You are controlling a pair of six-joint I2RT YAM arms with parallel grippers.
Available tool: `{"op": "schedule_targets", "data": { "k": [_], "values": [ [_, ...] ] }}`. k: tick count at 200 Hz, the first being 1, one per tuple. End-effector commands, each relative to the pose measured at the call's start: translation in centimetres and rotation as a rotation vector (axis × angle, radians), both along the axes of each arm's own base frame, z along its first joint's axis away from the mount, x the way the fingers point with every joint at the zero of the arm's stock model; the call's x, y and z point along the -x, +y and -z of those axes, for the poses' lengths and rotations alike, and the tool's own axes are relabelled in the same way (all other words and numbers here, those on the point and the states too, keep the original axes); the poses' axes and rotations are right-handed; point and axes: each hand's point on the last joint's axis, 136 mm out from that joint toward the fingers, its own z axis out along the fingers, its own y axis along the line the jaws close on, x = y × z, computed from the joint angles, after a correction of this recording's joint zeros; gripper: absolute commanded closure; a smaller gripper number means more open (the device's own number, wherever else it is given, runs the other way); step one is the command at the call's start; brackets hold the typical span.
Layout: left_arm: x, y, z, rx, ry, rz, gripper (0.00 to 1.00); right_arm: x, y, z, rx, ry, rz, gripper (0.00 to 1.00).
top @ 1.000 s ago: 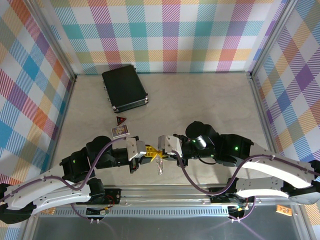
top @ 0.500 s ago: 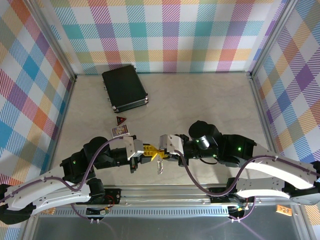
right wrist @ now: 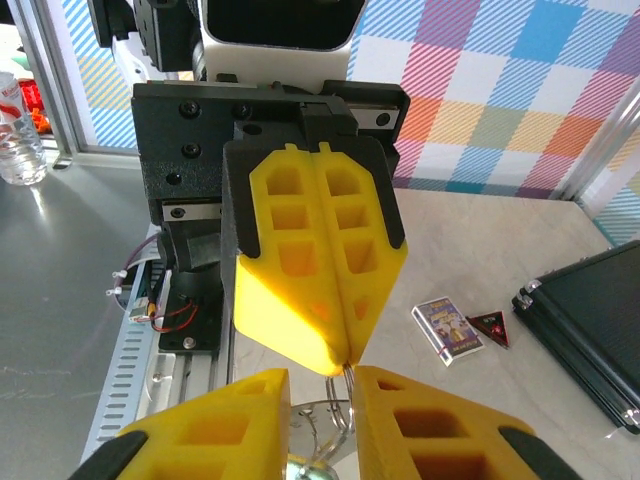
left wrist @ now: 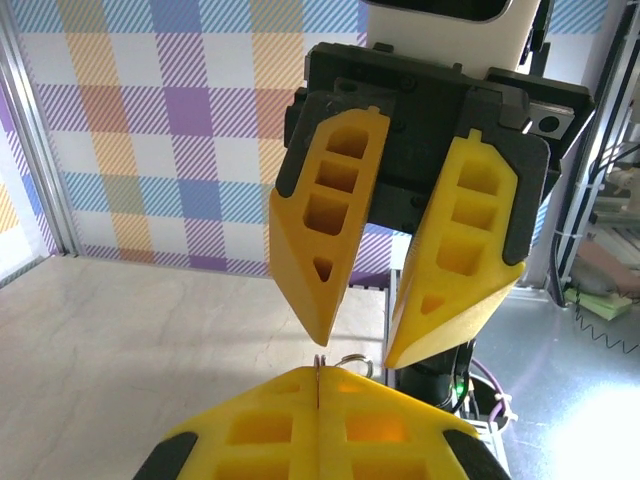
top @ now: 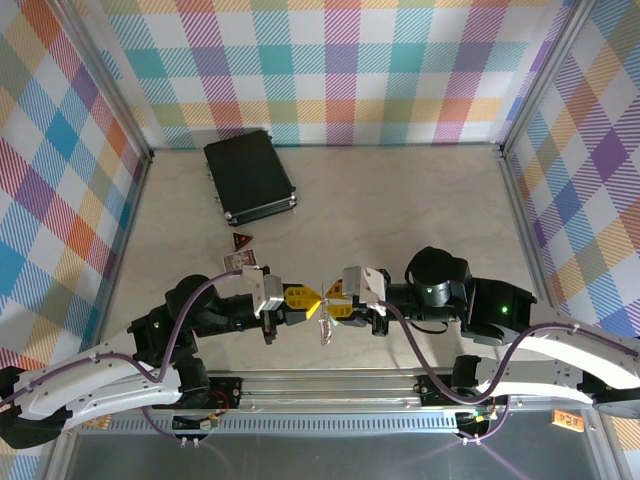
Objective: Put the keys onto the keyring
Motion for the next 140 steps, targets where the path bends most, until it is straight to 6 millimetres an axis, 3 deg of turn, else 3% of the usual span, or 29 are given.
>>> {"op": "schedule_targets", "data": {
  "k": [1,17,41,80,140],
  "values": [
    [0.75,0.67,-2.88,0.113,-0.025,0.029,1.0,0.24,0.19,-0.97,-0.048,0.01,-0.003,0.75],
    [0.82,0.8,-3.02,0.119,-0.023,0.03,1.0,0.09,0.23,-0.86,-0.044,0.013,0.006,0.69],
    [0.88,0.91,-3.04,0.123,-0.021,0.031,1.0,0.09,0.38,-0.7,-0.04,0.018,0.004,0.67],
    [0.96,0.95,-3.16,0.128,-0.022,0.034,1.0,-0.08,0.38,-0.65,-0.043,0.017,0.013,0.74],
    [1.01,0.83,-3.17,0.131,-0.021,0.04,1.0,-0.36,1.03,-0.27,-0.032,0.023,0.019,0.76]
  ]
}}
